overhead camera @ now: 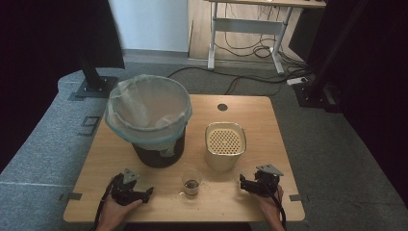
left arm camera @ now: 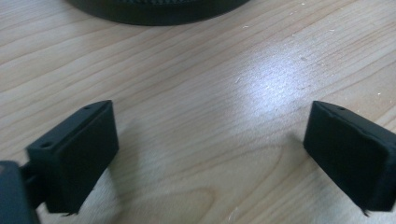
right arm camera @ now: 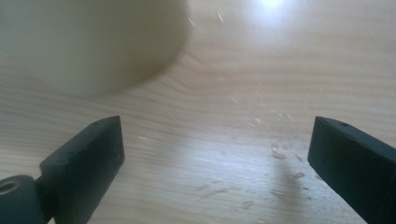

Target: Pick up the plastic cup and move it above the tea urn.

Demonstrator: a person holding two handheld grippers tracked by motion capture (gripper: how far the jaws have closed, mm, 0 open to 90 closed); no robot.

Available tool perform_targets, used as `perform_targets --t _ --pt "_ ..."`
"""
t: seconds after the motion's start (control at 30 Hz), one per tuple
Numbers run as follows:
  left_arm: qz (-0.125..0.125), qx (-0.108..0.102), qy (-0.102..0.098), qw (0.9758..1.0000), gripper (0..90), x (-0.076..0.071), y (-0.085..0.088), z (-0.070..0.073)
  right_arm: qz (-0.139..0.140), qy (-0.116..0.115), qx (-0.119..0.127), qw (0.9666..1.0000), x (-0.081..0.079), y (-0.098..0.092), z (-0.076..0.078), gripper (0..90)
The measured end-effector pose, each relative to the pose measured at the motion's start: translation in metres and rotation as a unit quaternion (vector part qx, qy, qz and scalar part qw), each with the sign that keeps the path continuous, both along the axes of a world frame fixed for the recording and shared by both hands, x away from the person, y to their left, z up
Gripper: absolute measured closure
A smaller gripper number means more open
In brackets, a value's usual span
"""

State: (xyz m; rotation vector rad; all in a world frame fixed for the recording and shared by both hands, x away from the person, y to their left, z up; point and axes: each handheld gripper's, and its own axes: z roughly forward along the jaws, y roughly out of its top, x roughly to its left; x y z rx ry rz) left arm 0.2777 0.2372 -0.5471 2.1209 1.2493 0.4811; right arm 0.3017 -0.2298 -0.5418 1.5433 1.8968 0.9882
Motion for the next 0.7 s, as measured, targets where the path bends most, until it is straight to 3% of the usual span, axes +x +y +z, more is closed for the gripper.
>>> perform_targets --t 0.13,0.27,0.37,0.47,0.5,0.53,0.7 --pt "0.003 0.001 -0.006 1.0000 7.5 0.000 -0.001 0.000 0.046 -0.036 0.023 0.9980 -0.015 0.013 0.008 8.3" --pt "0.000 0.005 -0.007 1.0000 8.5 0.004 -0.005 0.001 0.106 -0.070 0.038 0.9912 -0.027 0.034 0.017 11.3" --pt "-0.004 0.008 -0.010 0.9999 8.8 0.002 -0.006 0.001 0.148 -0.072 0.049 0.9852 -0.034 0.050 0.019 12.3" --pt "-0.006 0.002 -0.007 1.0000 8.8 0.002 -0.005 0.000 0.183 -0.058 0.076 0.9785 -0.039 0.066 0.018 12.7" --pt "-0.006 0.002 -0.007 1.0000 8.8 0.002 -0.005 0.000 0.183 -0.058 0.076 0.9785 -0.039 0.066 0.018 12.7" --pt "-0.006 -0.002 -0.003 1.0000 8.8 0.002 -0.005 0.000 0.213 -0.060 0.083 0.9717 -0.042 0.077 0.016 12.7" --pt "-0.005 -0.002 -0.001 1.0000 8.4 0.003 -0.006 0.000 0.267 -0.053 0.085 0.9584 -0.039 0.108 0.011 12.7"
